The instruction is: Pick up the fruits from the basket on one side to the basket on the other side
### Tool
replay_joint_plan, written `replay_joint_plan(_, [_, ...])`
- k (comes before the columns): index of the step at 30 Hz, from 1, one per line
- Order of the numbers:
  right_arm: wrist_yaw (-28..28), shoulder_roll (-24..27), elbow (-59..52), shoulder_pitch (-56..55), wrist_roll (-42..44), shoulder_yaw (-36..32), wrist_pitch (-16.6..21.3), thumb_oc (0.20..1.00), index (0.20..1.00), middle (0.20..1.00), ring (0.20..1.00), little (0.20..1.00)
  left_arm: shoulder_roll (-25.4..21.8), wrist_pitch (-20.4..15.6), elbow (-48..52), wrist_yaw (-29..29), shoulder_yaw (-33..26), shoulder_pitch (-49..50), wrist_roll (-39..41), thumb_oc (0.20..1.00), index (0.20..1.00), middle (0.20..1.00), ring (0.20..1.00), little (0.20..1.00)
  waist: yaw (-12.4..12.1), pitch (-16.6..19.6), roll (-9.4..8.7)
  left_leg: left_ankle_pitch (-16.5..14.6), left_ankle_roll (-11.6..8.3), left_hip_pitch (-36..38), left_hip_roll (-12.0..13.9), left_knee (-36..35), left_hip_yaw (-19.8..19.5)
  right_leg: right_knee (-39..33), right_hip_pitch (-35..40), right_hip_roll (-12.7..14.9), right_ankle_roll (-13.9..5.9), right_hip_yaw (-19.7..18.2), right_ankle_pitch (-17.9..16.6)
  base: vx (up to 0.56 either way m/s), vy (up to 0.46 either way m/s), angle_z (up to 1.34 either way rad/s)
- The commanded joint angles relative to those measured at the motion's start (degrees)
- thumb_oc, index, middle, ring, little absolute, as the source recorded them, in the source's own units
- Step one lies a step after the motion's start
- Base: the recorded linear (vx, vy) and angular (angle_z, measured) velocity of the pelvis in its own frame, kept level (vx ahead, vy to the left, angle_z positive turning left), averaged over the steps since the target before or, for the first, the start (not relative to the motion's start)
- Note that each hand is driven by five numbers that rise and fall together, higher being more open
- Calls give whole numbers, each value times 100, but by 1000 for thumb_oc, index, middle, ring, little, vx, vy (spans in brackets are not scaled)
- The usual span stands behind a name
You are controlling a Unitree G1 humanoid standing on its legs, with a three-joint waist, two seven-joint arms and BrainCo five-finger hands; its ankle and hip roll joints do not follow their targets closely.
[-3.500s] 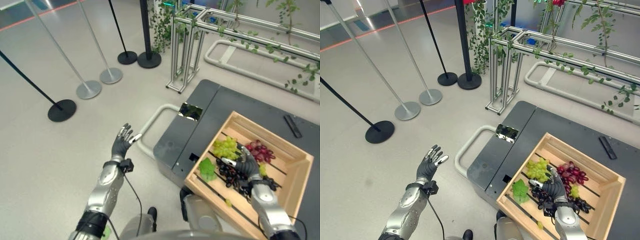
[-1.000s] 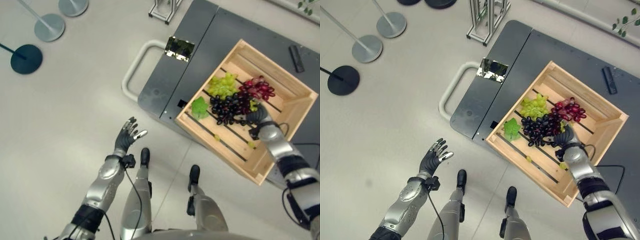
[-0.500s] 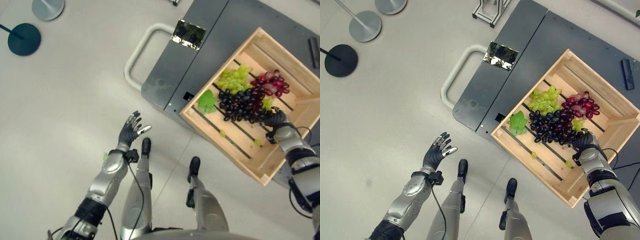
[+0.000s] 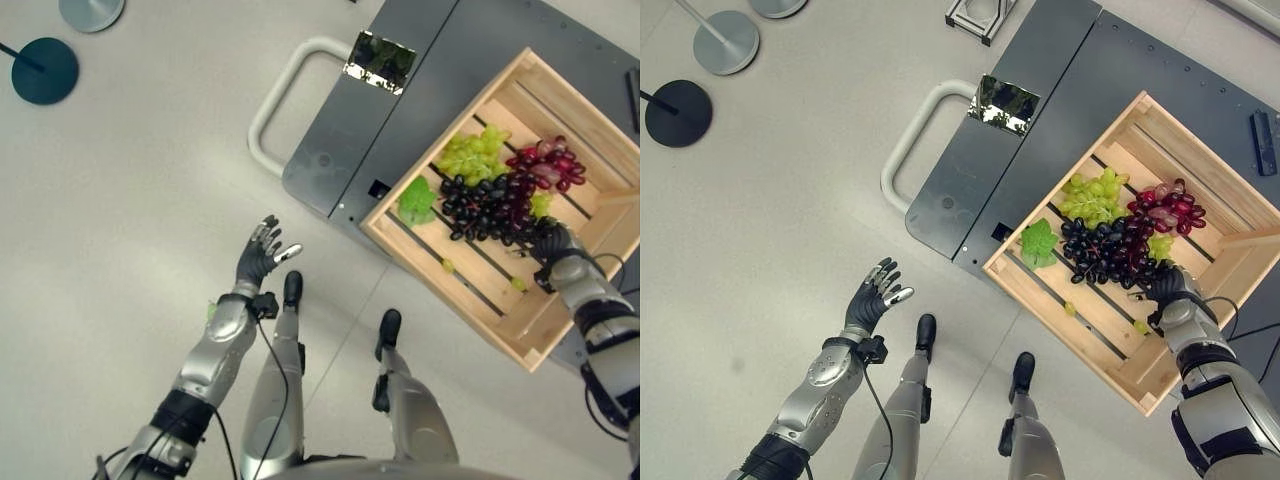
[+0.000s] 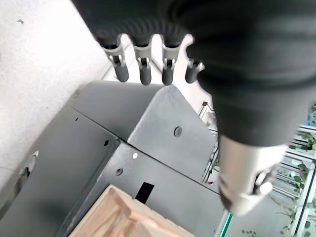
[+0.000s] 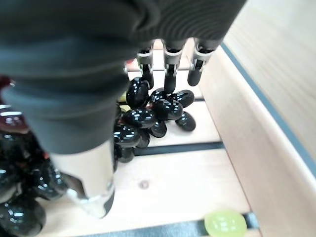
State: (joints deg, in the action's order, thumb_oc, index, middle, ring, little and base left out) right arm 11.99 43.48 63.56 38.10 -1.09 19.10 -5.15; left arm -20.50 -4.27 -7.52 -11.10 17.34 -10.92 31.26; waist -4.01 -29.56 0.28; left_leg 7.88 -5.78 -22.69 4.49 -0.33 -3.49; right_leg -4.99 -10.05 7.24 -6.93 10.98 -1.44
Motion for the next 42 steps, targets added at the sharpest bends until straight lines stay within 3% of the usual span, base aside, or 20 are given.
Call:
replay_joint_plan(1, [101,193,356,399,-44,347,-39,1000,1000,1000,1000,1000,204,-316,220,-38,142,-79,105,1000,1000,1000,1000,1000,26,-23,35,-298,-279,-371,58,350,-75,932,-806,236,-150,-137,694,0,0,0])
replay_joint_plan(4, [109,115,496,582,-227,535,-63,1000,1000,1000,1000,1000,213,-326,212,-57,169,-108,106,1000,1000,1000,1000,1000,10,-23,65,-292,-279,-411,50,366,-79,950,-853,235,-146,-147,689,0,0,0])
replay_joint_plan(12, [-36,-511,999,1491,-1696,1687,-336,1000,1000,1000,1000,1000,272,-370,154,-148,333,-310,34,1000,1000,1000,1000,1000,-79,-23,121,-230,-287,-584,45,359,-136,986,-1032,201,-145,-124,670,0,-1,0])
replay_joint_plan(17, [4,-827,985,1612,-2010,1839,-368,1000,1000,1000,1000,1000,311,-396,107,-227,339,-418,1,1000,1000,1000,1000,1000,-84,-23,106,-215,-294,-634,38,345,-160,981,-1071,184,-146,-116,662,0,0,0])
replay_joint_plan(24, [187,-1325,1115,1707,-1732,1640,-403,1000,1000,1000,1000,1000,438,-409,-36,-355,470,-657,19,1000,1000,1000,1000,1000,-128,-23,143,-192,-291,-715,31,352,-202,987,-1136,168,-129,-108,654,-1,0,1])
replay_joint_plan(25, [216,-1475,1176,1749,-1687,1617,-410,558,558,558,558,558,471,-418,-54,-386,521,-710,25,1000,1000,1000,1000,1000,-144,-23,164,-190,-291,-741,30,352,-200,983,-1154,165,-131,-98,656,0,0,0])
replay_joint_plan(26, [218,-1478,1178,1751,-1686,1617,-410,464,464,464,464,464,470,-419,-55,-386,521,-712,25,1000,1000,1000,1000,1000,-144,-23,163,-190,-291,-742,30,353,-201,983,-1155,165,-131,-98,655,0,0,0])
replay_joint_plan(27, [243,-1544,1205,1743,-1634,1577,-410,200,200,200,200,200,484,-424,-63,-398,539,-735,25,1000,1000,1000,1000,1000,-149,-23,169,-188,-288,-744,24,348,-199,976,-1165,163,-131,-92,651,0,0,0])
replay_joint_plan(36, [616,-1936,999,1424,-493,849,-224,200,200,200,200,200,548,-413,-90,-547,519,-822,31,1000,1000,1000,1000,1000,-134,-23,197,-190,-278,-746,-2,333,-202,989,-1168,170,-122,-90,663,0,0,0])
replay_joint_plan(42, [1098,-2029,-3,680,228,281,79,200,200,200,200,200,552,-423,-111,-730,326,-687,17,1000,1000,1000,1000,1000,-27,-23,113,-197,-262,-764,6,346,-204,1012,-1224,178,-123,-126,651,0,0,0])
